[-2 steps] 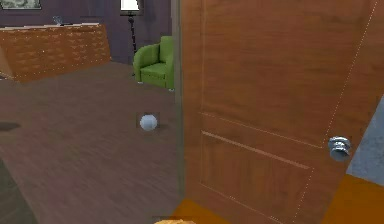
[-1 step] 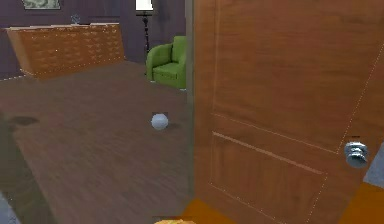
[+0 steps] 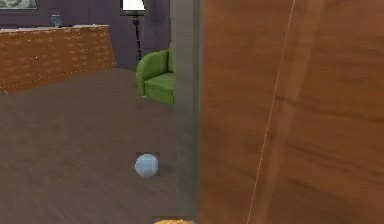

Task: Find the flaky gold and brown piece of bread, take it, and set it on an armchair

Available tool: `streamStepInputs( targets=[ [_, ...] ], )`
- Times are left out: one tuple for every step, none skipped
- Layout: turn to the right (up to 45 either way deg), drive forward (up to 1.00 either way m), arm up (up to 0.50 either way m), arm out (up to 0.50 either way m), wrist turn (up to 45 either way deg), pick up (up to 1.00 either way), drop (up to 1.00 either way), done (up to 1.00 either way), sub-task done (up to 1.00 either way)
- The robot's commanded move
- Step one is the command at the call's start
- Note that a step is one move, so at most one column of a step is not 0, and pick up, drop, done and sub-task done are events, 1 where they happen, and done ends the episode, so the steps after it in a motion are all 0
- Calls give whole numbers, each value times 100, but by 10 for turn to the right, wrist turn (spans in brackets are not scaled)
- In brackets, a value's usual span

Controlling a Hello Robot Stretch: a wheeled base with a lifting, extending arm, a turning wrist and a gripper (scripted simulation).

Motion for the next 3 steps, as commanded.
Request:
streamStepInputs(
  targets=[
    [-450,0,0,0,0,0,0,0,0],
    [-60,0,0,0,0,0,0,0,0],
    [0,30,0,0,0,0,0,0,0]
  ],
)
